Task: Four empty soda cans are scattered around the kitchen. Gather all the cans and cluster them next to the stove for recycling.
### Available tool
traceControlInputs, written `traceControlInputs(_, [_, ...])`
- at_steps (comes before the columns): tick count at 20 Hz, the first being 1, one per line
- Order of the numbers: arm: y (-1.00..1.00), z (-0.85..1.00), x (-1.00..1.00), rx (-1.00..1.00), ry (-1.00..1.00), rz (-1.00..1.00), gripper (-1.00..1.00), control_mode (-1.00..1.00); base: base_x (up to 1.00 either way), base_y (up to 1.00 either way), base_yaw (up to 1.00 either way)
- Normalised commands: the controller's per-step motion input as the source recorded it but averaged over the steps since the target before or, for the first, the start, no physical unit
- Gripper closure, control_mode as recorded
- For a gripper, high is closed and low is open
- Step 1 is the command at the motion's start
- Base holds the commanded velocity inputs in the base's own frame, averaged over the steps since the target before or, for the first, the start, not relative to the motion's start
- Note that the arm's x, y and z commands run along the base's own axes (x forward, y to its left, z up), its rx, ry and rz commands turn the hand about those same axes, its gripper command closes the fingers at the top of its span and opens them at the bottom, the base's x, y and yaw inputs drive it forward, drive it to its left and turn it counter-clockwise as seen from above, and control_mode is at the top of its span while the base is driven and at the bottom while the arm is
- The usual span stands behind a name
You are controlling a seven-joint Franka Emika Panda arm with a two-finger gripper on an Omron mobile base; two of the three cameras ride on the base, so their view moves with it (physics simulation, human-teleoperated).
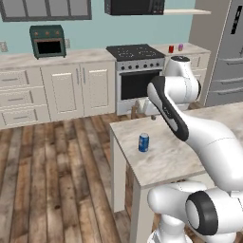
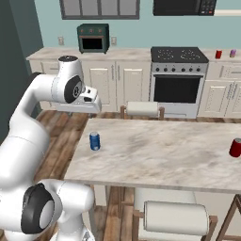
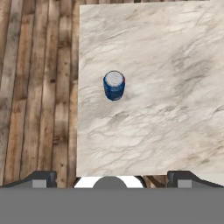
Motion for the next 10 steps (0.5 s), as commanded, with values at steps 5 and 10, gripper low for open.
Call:
traceControlInputs(5, [0.0,0.0,0.0,0.0,0.0,0.0,-1.0,1.0,0.0,0.0,0.0])
traceControlInputs(10, [0.0,0.0,0.02,0.0,0.0,-0.01,-1.0,-1.0,0.0,0.0,0.0])
